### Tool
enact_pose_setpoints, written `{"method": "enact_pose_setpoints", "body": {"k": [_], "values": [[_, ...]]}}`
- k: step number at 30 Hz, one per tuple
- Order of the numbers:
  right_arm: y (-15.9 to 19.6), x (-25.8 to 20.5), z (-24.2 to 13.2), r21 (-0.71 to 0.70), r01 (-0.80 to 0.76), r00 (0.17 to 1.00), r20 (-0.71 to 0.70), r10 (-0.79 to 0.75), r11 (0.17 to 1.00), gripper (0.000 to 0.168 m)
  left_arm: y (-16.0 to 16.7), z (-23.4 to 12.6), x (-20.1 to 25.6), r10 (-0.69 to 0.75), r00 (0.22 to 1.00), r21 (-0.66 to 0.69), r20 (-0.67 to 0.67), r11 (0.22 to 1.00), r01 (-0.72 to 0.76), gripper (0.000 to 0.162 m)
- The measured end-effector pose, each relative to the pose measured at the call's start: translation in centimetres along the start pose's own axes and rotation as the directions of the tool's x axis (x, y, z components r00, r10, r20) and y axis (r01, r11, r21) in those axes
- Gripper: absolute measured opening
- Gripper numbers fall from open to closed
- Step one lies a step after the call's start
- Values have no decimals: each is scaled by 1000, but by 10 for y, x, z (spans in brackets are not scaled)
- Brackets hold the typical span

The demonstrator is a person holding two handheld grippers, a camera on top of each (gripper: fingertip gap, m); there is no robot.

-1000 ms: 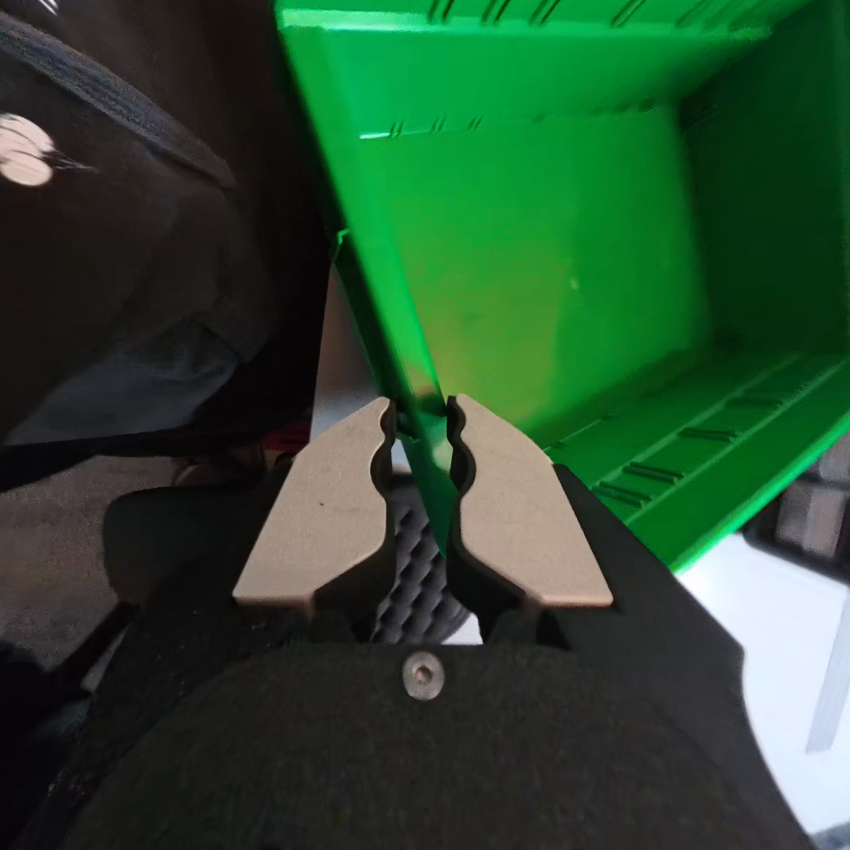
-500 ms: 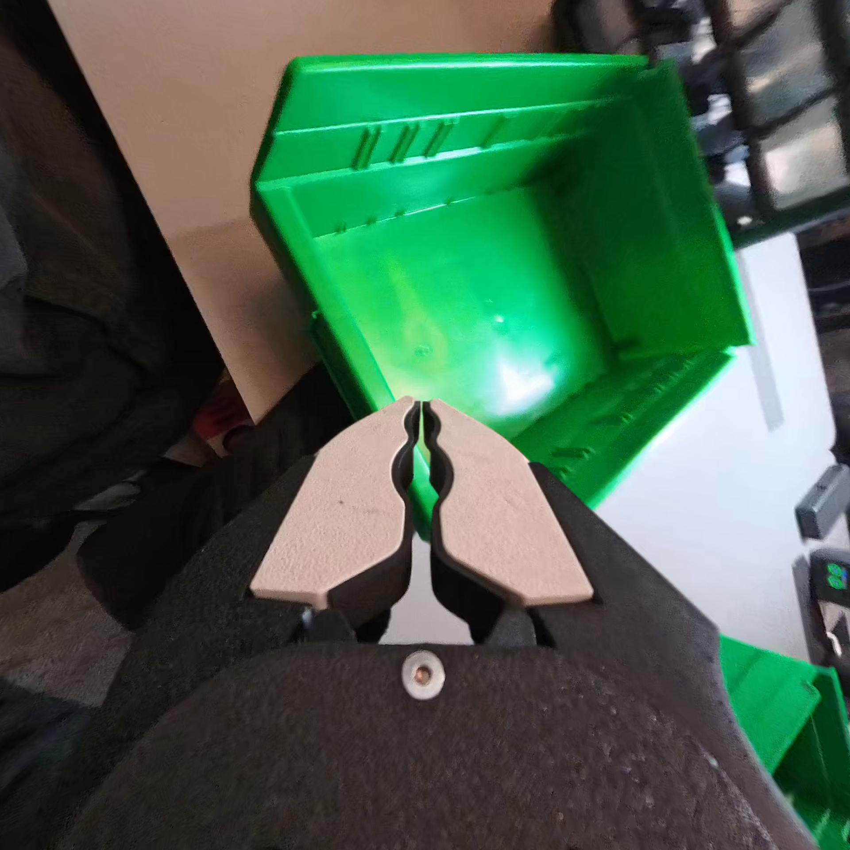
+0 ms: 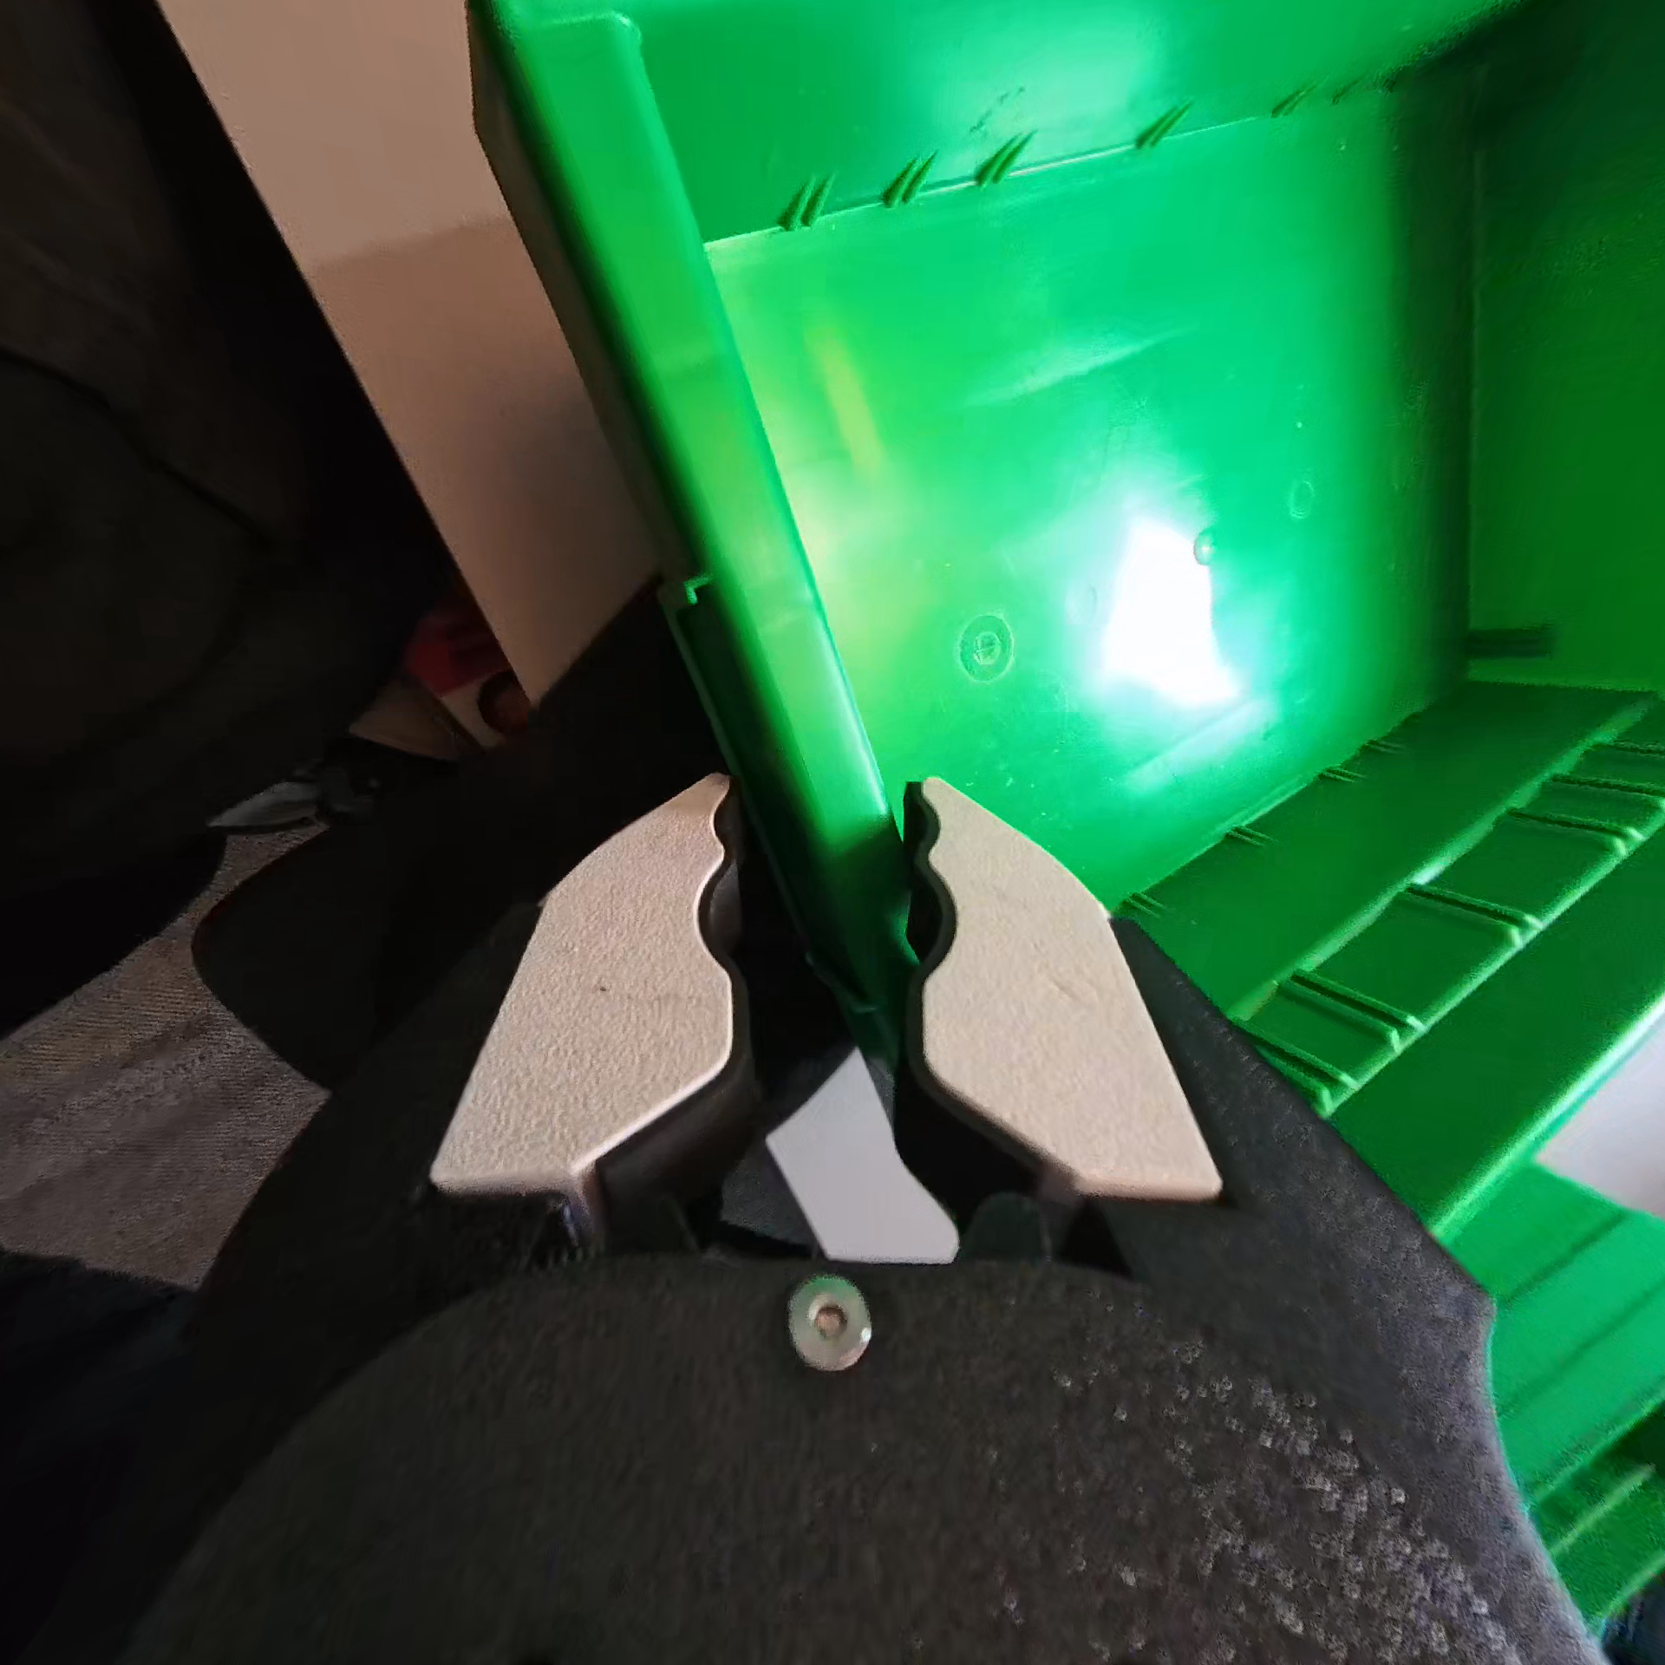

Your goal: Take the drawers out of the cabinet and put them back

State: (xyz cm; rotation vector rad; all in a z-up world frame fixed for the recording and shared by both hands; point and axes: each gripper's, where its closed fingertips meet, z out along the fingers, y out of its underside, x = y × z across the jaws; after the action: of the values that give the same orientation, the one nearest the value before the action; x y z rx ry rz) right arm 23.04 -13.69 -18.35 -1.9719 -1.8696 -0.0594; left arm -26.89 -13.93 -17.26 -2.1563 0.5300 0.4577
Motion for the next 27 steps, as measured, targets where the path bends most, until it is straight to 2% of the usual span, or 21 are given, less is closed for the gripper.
{"method": "enact_pose_setpoints", "body": {"k": [1, 3, 6, 11, 14, 17, 23, 26, 27], "values": [[7, 4, -3, -8, -31, 999, -17, 31, 999, 35, 4, 5, -1, 19, 1000, -30, 6, 999, -18, 56], [19, 17, -6, -20, -92, 994, -62, 90, 996, 34, 12, 16, -2, 58, 998, -101, 1, 993, -58, 60], [32, 43, -1, -52, -153, 980, -134, 145, 987, 32, 18, 30, 0, 99, 995, -159, -29, 982, -102, 54], [54, 99, 30, -157, -180, 965, -220, 143, 971, 30, 28, 51, -1, 144, 987, -227, -78, 961, -158, 35], [57, 136, 51, -171, -158, 958, -264, 109, 973, 30, 25, 57, -3, 212, 974, -225, -77, 948, -224, 33], [60, 173, 72, -200, -93, 949, -314, 26, 975, 32, 19, 64, -5, 252, 963, -193, -95, 944, -266, 33], [62, 246, 96, -195, 21, 920, -380, -95, 981, 33, 1, 91, -15, 396, 899, -1, -188, 915, -403, 34], [72, 279, 103, -259, -19, 895, -436, -100, 966, 35, -10, 112, -27, 450, 878, 57, -164, 893, -447, 35], [72, 286, 103, -258, -46, 887, -456, -80, 965, 35, -13, 119, -35, 454, 882, 55, -125, 891, -451, 39]]}}
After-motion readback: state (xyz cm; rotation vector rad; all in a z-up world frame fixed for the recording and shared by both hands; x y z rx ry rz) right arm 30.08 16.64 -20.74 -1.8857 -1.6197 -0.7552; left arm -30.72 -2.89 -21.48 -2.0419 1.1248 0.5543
